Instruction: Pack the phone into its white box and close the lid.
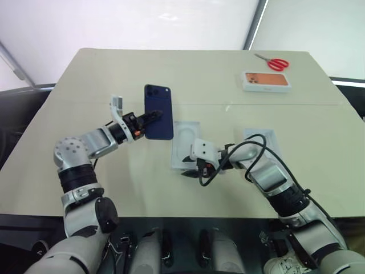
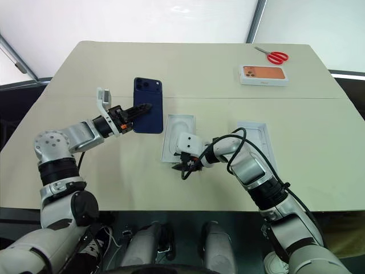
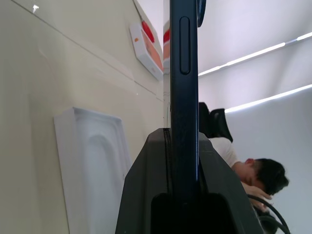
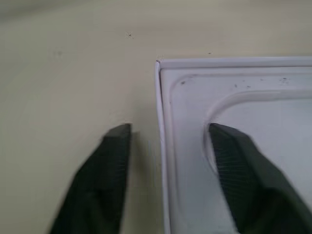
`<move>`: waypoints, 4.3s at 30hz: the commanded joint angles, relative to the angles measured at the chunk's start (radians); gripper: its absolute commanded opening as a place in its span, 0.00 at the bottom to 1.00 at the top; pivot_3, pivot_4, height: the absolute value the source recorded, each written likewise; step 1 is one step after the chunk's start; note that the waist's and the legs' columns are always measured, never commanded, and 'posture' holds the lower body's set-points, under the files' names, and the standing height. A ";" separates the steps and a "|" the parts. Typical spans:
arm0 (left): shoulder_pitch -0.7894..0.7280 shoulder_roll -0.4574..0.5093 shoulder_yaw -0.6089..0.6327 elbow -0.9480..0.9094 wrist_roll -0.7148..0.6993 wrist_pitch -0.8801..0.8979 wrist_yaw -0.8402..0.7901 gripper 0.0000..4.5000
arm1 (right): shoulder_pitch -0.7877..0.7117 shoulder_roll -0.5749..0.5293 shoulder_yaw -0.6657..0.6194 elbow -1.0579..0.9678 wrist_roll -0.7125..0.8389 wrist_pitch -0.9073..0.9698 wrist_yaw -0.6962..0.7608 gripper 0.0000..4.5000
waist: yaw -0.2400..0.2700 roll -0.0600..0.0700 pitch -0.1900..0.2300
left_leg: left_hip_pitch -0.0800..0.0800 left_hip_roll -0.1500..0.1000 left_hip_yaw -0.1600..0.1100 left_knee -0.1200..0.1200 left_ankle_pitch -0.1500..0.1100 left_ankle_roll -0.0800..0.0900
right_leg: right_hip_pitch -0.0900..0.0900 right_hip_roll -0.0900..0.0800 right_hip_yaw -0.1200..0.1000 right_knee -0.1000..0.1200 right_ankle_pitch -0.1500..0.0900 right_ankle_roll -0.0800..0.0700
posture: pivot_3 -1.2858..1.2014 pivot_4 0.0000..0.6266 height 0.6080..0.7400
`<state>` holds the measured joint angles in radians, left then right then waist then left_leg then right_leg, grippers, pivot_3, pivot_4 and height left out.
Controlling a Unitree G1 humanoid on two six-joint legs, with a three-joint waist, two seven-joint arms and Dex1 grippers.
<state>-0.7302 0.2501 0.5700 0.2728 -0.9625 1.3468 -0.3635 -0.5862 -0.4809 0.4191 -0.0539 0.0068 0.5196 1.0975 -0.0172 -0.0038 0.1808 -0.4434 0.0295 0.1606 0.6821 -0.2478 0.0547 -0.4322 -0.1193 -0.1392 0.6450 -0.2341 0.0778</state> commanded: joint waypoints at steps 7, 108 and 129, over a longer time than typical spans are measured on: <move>0.043 -0.032 -0.050 -0.086 -0.041 -0.041 -0.013 0.00 | -0.034 -0.151 -0.184 -0.116 0.150 0.107 0.066 0.77 | 0.011 0.000 0.000 | -0.001 -0.002 -0.001 0.000 -0.001 -0.001 | 0.000 -0.003 0.000 0.000 0.000 0.000 | 0.52 0.24 0.98; -0.081 -0.157 -0.649 0.136 0.404 -0.254 -0.261 0.00 | 0.083 -0.233 -0.221 0.120 -0.007 -0.077 -0.140 0.00 | 0.046 0.000 0.000 | 0.000 -0.005 -0.003 0.001 -0.004 0.001 | 0.005 -0.009 -0.005 -0.006 0.000 0.000 | 0.52 0.24 0.98; -0.278 -0.277 -0.694 0.515 0.613 -0.521 -0.427 0.00 | 0.203 -0.385 -0.340 0.125 -0.012 -0.115 -0.149 0.00 | 0.056 0.000 0.000 | -0.002 -0.005 -0.004 0.001 -0.005 0.004 | 0.007 -0.010 -0.008 -0.014 0.000 0.000 | 0.52 0.24 0.98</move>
<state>-0.9853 -0.0085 -0.1329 0.7782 -0.3571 0.8502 -0.7817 -0.3980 -0.8469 0.0894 0.0836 -0.0002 0.4072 0.9476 0.0391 -0.0034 0.1809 -0.4450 0.0241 0.1564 0.6829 -0.2533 0.0589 -0.4249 -0.1298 -0.1470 0.6311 -0.2338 0.0778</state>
